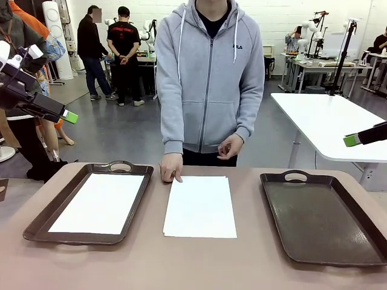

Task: Sort the A4 documents.
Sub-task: Receive the A4 Paper.

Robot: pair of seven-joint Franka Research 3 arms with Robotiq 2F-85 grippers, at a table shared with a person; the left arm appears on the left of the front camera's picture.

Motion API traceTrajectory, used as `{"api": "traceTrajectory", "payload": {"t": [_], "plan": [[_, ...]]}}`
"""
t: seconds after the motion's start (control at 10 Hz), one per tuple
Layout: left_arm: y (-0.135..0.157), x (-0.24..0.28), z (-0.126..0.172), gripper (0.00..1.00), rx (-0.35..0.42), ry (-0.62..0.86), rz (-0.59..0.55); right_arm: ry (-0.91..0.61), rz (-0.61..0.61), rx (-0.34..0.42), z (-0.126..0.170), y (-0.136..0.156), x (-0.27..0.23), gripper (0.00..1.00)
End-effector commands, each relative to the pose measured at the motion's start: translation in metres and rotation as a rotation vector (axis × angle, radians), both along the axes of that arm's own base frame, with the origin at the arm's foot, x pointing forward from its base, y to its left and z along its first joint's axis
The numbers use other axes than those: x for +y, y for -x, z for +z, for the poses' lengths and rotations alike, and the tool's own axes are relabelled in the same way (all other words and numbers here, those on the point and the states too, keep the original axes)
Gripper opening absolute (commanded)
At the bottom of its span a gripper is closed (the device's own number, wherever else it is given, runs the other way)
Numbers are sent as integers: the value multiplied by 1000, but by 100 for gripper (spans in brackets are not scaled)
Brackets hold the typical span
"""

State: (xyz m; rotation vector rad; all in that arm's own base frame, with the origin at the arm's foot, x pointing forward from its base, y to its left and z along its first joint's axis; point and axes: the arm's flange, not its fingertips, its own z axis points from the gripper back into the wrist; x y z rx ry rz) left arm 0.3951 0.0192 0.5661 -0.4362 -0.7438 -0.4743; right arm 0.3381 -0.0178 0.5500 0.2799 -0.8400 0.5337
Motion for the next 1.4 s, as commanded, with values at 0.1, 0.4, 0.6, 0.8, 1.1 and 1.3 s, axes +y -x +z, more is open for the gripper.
{"api": "traceTrajectory", "payload": {"t": [0.1,0.4,0.6,0.8,1.1,1.3], "plan": [[1,-1,-1,100,-1,-1,0,-5,5,2,-1,-1,1,100],[1,-1,-1,100,-1,-1,0,-5,5,2,-1,-1,1,100],[1,-1,-1,100,-1,-1,0,-5,5,2,-1,-1,1,100],[1,-1,-1,100,-1,-1,0,-5,5,2,-1,-1,1,100],[1,-1,-1,100,-1,-1,0,-5,5,2,-1,-1,1,100],[1,-1,-1,100,-1,-1,0,-5,5,2,-1,-1,1,100]]}}
